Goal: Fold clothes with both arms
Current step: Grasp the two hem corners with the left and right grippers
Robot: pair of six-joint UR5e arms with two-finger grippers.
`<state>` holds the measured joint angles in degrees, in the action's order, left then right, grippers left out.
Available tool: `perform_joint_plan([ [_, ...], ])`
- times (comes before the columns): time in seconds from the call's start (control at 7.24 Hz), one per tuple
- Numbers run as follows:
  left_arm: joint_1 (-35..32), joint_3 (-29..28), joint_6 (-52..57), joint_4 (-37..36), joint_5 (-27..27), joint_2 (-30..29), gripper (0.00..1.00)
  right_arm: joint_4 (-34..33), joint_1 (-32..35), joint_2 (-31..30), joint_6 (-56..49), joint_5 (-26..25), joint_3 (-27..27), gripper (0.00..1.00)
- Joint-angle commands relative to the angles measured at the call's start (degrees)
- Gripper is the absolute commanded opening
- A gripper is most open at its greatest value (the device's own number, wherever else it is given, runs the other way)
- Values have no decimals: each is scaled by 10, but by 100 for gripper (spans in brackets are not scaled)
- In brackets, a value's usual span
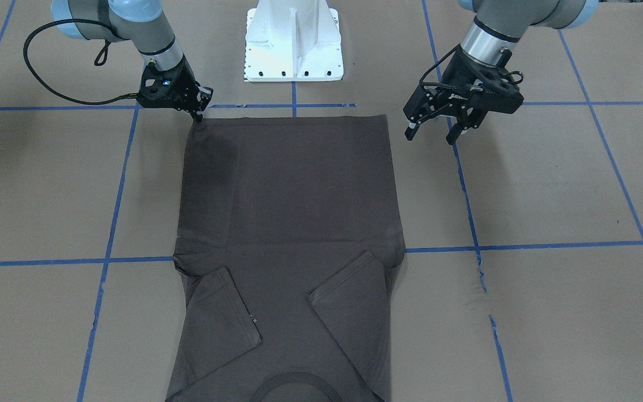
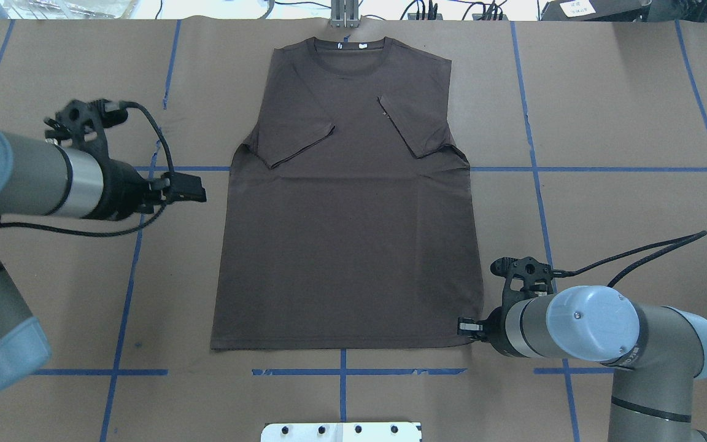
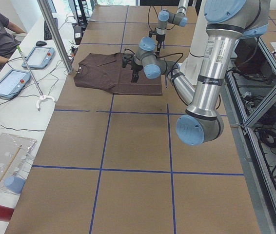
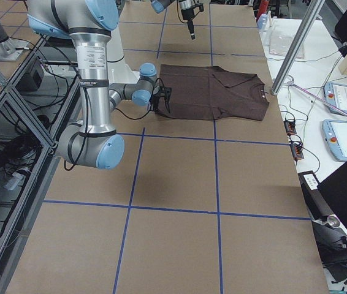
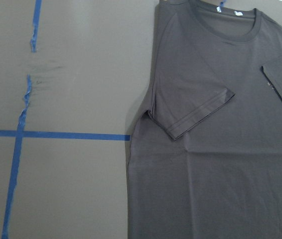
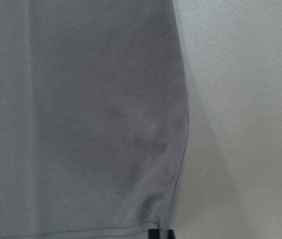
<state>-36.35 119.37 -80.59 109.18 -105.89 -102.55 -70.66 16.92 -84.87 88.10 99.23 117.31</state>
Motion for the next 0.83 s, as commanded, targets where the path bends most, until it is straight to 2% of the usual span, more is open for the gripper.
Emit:
perform_joint_plan([
  [0.0,121,0,-160,-5,74,12,100,0,43,-1,-6,46,24,0],
  [0.28,182,-7,-232,-63,139,21,98,1,51,0,-12,53,25,0],
  [0.69,244,-39,-271,-89,147,13,94,1,51,14,-16,52,24,0],
])
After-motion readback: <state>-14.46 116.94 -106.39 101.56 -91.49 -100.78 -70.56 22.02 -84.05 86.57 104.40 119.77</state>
